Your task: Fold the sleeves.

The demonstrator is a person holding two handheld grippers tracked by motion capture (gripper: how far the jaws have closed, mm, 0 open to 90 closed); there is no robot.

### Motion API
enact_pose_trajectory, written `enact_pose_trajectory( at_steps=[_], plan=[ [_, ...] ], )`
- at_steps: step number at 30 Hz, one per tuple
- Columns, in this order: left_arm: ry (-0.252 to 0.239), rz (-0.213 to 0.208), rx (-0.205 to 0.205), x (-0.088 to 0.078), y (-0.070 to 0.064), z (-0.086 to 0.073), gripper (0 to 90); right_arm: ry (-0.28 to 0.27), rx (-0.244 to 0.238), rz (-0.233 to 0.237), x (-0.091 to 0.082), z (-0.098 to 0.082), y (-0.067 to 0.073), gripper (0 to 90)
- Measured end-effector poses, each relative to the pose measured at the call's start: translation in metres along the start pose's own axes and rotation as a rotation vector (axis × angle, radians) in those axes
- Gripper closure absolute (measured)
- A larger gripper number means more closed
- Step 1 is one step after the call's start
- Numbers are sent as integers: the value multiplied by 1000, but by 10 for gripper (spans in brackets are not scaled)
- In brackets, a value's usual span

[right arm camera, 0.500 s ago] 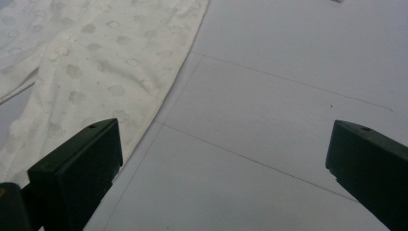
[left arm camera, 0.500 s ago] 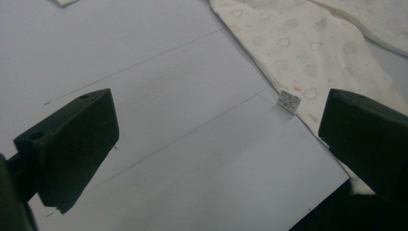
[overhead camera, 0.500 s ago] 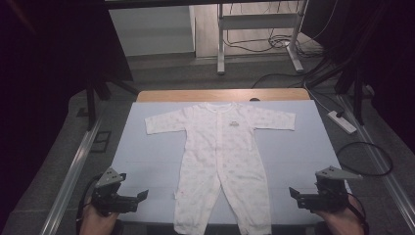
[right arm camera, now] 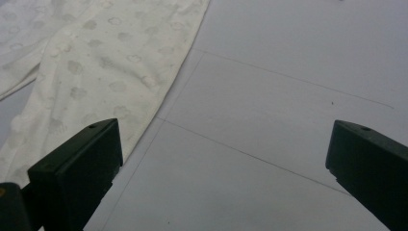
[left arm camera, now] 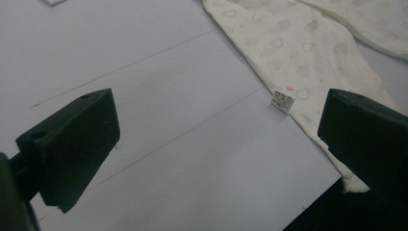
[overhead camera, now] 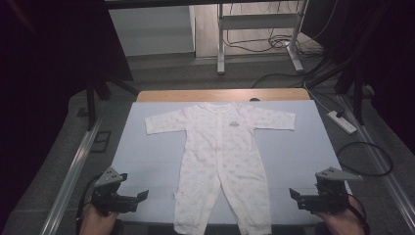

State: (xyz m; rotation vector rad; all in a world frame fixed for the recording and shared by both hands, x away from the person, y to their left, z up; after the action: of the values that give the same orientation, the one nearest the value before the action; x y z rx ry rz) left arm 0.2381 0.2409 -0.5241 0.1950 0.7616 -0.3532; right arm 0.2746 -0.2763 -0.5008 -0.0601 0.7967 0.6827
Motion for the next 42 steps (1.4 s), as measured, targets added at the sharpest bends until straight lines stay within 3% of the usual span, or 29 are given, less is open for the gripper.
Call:
enact_pose_trajectory(
  at_steps=[6, 14, 21, 42],
  plan=[
    [3, -9, -12, 0, 1, 0, 11, 9, -1, 11, 1, 0, 1, 0],
    [-3, -12, 1, -1, -1, 0, 12, 3, -23, 30, 1, 0, 3, 0],
    [-17, -33, -24, -2, 2, 2, 0, 2, -28, 32, 1, 0, 4, 0],
    [-7, -87, 24, 10, 1, 18, 0, 12, -44, 25, 2, 1, 5, 0]
  ],
)
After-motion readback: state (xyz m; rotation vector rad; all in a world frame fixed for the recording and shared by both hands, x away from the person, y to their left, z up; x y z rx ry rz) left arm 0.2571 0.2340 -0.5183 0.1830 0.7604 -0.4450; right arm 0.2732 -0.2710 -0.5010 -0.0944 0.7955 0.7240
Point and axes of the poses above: each handheld gripper's, and its own axes: x roughly forward along the jaws, z roughly out of its top, y roughly to its left, the point moved 7 cm from there along x, roughly forward along the jaws, and after that the axes turned 14 degrees about z, right-handed, at the moved point
